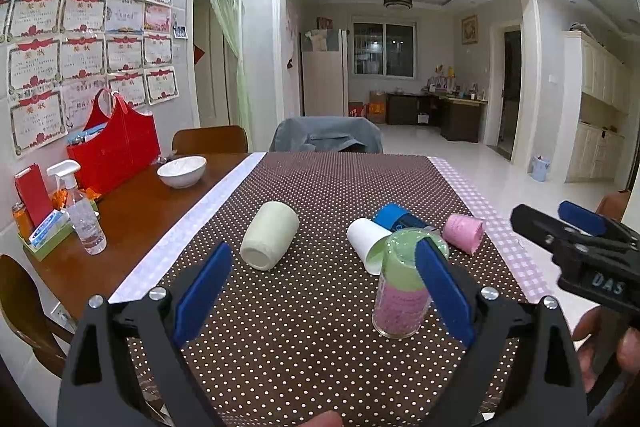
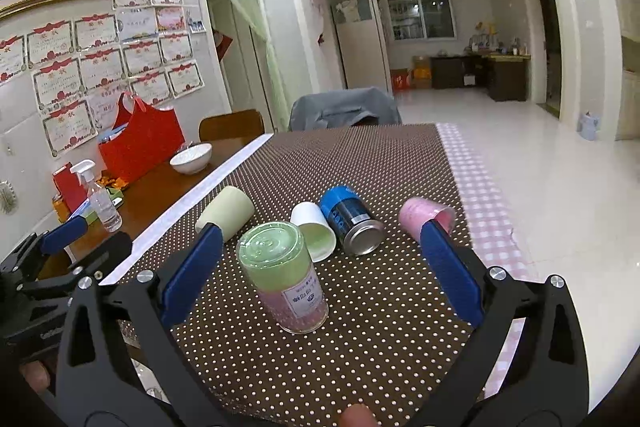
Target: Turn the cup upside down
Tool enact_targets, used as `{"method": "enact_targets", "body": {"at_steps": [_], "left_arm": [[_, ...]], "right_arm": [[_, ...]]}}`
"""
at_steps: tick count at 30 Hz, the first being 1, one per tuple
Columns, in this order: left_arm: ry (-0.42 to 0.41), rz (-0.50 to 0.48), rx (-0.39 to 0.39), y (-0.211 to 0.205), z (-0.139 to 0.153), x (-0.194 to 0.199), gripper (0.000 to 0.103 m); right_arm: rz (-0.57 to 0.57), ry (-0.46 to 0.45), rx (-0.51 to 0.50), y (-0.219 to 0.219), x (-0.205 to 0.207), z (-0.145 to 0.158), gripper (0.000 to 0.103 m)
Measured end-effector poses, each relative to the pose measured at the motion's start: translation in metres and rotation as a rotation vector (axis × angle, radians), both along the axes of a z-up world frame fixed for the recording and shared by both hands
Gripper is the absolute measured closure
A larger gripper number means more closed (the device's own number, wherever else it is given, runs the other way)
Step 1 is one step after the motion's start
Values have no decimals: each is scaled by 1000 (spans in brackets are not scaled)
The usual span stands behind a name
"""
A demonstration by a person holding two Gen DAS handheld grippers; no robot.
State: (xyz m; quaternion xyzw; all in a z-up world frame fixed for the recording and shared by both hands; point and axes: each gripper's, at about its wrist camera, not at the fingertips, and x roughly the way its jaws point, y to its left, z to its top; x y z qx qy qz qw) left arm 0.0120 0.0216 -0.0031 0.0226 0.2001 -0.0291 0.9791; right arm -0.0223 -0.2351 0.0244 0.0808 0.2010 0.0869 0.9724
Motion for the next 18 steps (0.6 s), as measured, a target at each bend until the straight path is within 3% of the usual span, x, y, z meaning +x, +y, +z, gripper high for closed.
{"method": "enact_targets", "body": {"at_steps": [9,18], "left_arm": [[-42,-6,10,-7,14,-18,12],[-65,26,15,-6,22,-24,12]], "right_arm": [[-62,-97,-32,1,-36,15,6],[-79,-110,-39,4,-38,16,6]]}}
